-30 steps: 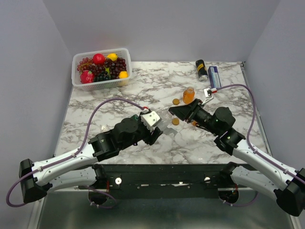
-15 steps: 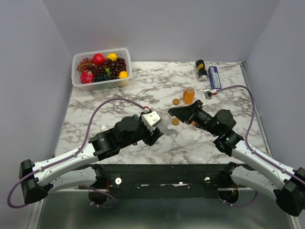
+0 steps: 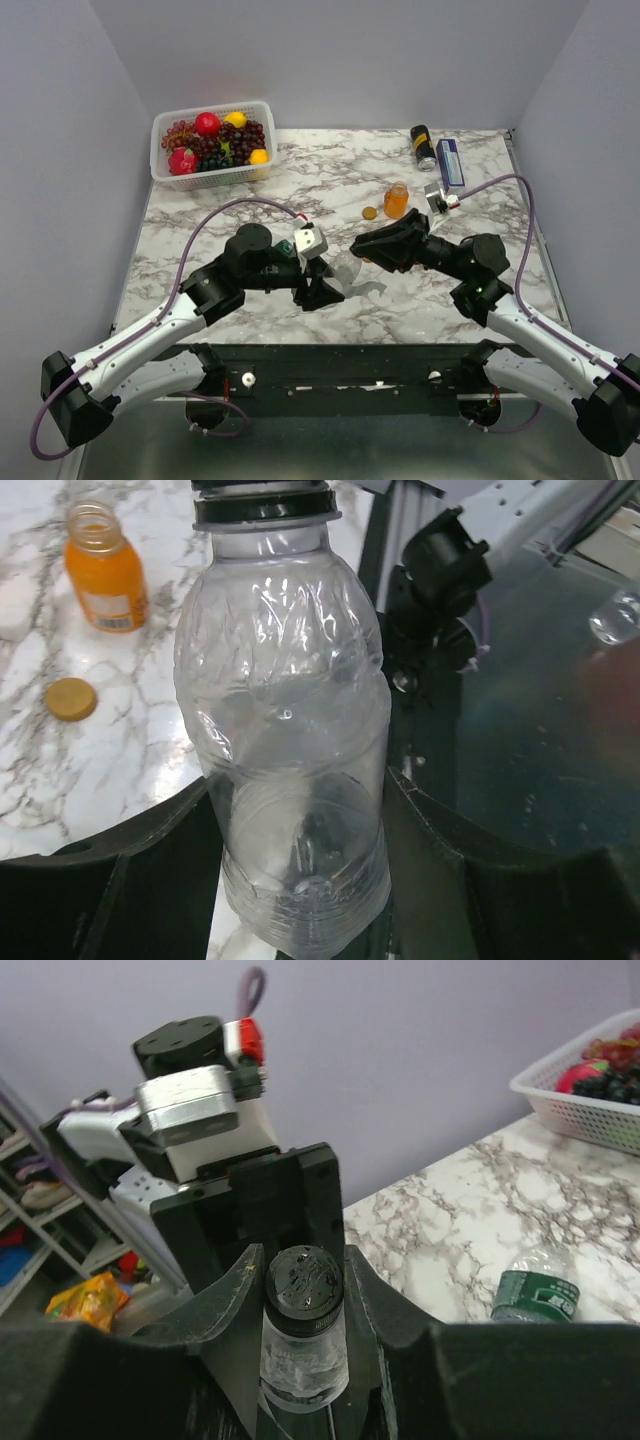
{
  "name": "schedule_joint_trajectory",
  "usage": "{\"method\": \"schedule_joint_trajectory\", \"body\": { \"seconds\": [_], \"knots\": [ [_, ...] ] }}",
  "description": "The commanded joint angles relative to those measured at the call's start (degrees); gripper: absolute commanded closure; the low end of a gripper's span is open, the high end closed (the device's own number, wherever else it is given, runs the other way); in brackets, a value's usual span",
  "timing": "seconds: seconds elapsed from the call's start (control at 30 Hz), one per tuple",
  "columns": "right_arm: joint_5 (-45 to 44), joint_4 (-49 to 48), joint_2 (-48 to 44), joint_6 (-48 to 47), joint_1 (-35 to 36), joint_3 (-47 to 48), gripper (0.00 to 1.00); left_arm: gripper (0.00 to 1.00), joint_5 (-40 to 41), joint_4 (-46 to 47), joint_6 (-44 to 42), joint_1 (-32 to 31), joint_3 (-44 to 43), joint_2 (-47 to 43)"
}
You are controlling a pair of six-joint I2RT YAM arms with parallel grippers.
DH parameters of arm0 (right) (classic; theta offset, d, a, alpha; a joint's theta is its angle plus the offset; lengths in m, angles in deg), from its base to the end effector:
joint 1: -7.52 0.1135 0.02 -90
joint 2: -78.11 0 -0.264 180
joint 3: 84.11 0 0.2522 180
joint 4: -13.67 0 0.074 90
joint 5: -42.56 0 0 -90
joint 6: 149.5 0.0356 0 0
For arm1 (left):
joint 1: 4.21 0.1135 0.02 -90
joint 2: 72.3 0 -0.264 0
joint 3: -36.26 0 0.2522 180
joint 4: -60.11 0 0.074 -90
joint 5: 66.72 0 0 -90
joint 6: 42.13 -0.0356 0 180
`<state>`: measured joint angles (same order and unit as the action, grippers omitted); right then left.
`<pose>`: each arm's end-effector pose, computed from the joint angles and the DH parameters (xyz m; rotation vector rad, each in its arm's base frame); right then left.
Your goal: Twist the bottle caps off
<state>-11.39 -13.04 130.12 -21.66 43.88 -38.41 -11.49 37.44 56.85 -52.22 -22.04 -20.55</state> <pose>0.1523 0.1381 0.3297 -0.5933 1.3110 1.4693 0.1229 -0.1669 0.3209 1.0777 1.6747 -1.2288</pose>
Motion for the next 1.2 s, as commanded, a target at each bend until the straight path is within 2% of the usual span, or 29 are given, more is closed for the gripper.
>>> {"method": "schedule_joint_trajectory", "body": {
  "seconds": [0.0,0.27,0.4,0.43,0.5,0.53,0.57,0.63,0.67,0.77,0.9,1.0,1.07,1.17],
  "knots": [
    [13.94,-3.47,1.34,-2.6,0.47,-2.76,0.99,0.57,-18.75,10.49,2.28,1.6,-0.91,0.63],
    [18.0,-4.62,2.05,-4.97,0.38,-3.99,0.99,0.61,-25.61,14.88,5.88,2.75,-0.38,3.19],
    [17.13,-4.44,1.34,-5.15,-0.23,-4.61,0.99,0.64,-24.83,15.06,6.15,3.18,0.06,3.01],
    [16.51,-4.27,1.08,-4.98,-0.41,-4.7,0.99,0.65,-22.22,14.28,5.8,3.18,0.15,2.75],
    [14.41,-2.69,0.64,-4.62,-0.59,-4.44,0.92,0.67,-18.26,11.39,3.96,3.18,-0.9,3.01],
    [13.53,-0.68,-0.06,-4.71,-0.59,-4.35,0.84,0.67,-15.97,7.63,1.34,3.1,-1.25,3.27],
    [12.3,0.9,-0.41,-4.8,-0.59,-4.0,0.79,0.67,-10.03,6.2,0.53,3.18,-1.52,3.27],
    [8.26,4.24,-1.2,-5.24,-0.68,-2.94,0.62,0.67,-5.77,4.0,-0.97,3.18,-1.61,3.27],
    [6.59,6.87,-2.16,-5.15,-0.68,-2.77,0.5,0.67,-1.32,3.46,-1.24,3.18,-1.61,3.45],
    [0.26,11.62,-4.8,-4.98,-0.68,-2.06,0.29,0.67,3.11,2.14,-1.5,3.1,-1.78,3.97],
    [-8.69,17.52,-8.66,-4.97,-0.68,-1.8,0.2,0.67,9.43,0.82,-1.68,3.01,-2.14,4.41],
    [-14.67,22.18,-10.78,-4.63,-0.68,-1.36,0.18,0.67,13.3,0.03,-1.5,2.05,-2.22,4.59],
    [-17.84,23.85,-11.23,-0.96,-0.68,-1.36,0.18,0.67,18.4,-1.28,-1.76,0.3,-2.66,5.12],
    [-20.49,22.2,-10.53,3.18,-0.5,-2.06,0.18,0.67,24.2,-2.52,-1.77,-1.73,-2.84,5.47]
  ]
}}
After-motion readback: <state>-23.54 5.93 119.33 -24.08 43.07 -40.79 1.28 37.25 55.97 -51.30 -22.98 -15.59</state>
